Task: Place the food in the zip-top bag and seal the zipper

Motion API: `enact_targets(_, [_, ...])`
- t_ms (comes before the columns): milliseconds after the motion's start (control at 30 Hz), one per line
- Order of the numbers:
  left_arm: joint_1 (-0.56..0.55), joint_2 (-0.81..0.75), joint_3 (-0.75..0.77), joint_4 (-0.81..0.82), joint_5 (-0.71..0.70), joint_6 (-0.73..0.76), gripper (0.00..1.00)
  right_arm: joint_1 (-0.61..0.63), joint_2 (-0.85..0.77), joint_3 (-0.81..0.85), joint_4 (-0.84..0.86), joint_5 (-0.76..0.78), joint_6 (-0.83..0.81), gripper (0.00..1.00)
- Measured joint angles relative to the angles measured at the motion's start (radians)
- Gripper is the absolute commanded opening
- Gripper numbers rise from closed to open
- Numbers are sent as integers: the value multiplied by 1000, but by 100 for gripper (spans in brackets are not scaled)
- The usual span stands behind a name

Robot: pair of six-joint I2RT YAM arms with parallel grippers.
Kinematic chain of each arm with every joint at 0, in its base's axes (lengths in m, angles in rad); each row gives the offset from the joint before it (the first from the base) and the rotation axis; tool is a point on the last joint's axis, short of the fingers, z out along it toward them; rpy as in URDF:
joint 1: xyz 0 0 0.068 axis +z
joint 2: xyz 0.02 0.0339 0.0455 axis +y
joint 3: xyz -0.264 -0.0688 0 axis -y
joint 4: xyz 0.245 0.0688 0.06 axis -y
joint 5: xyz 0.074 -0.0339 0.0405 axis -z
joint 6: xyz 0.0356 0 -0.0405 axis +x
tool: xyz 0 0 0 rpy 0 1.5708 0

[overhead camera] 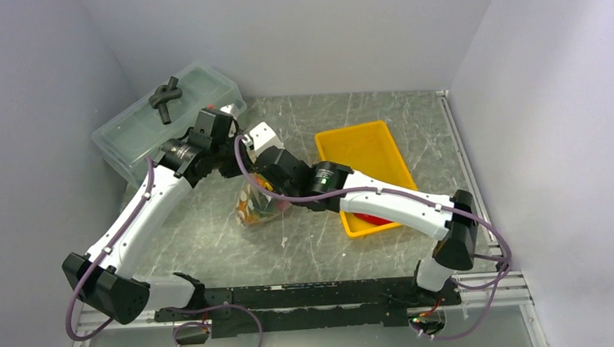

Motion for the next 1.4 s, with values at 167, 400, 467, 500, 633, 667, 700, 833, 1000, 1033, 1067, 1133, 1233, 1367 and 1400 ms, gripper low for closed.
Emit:
enact_targets(167, [11,0,0,-1,7,-2,0,0,46,13,-2,-1,11,0])
enact_targets(400, [31,-3,-6,0,13,-2,0,0,77,13,-13,-14,27,0])
enact_targets(467, [39,-5,-12,0,18,-2,0,0,77,13,-14,-26,30,10])
enact_targets(500, [43,-5,-15,3,22,-2,0,0,77,13,-14,-32,31,19])
enact_targets(633, [58,-11,-26,4,37,-3,0,0,77,9,-12,-44,46,50])
enact_targets(667, [60,-11,-26,5,41,-4,0,0,77,8,-12,-45,45,54])
enact_targets(700, [61,-11,-26,6,44,-4,0,0,77,7,-12,-45,48,57])
enact_targets(833, [66,-14,-26,7,53,-4,0,0,74,7,-11,-45,51,62])
enact_targets(1000, [76,-14,-30,12,65,-4,0,0,56,6,-9,-44,53,63])
enact_targets(1033, [77,-16,-34,14,68,-4,0,0,51,6,-8,-43,53,63])
enact_targets(1067, [79,-16,-39,16,70,-4,0,0,45,5,-8,-42,54,63])
enact_targets(1133, [82,-16,-43,19,76,-5,0,0,29,3,-8,-35,57,64])
enact_targets(1233, [85,-16,-43,23,84,-4,0,0,-2,-6,-8,-23,61,64])
enact_targets(1367, [88,-16,-43,26,93,-3,0,0,-56,-32,-9,10,68,65])
enact_targets(1400, [89,-16,-43,27,94,-2,0,0,-68,-38,-11,18,69,65])
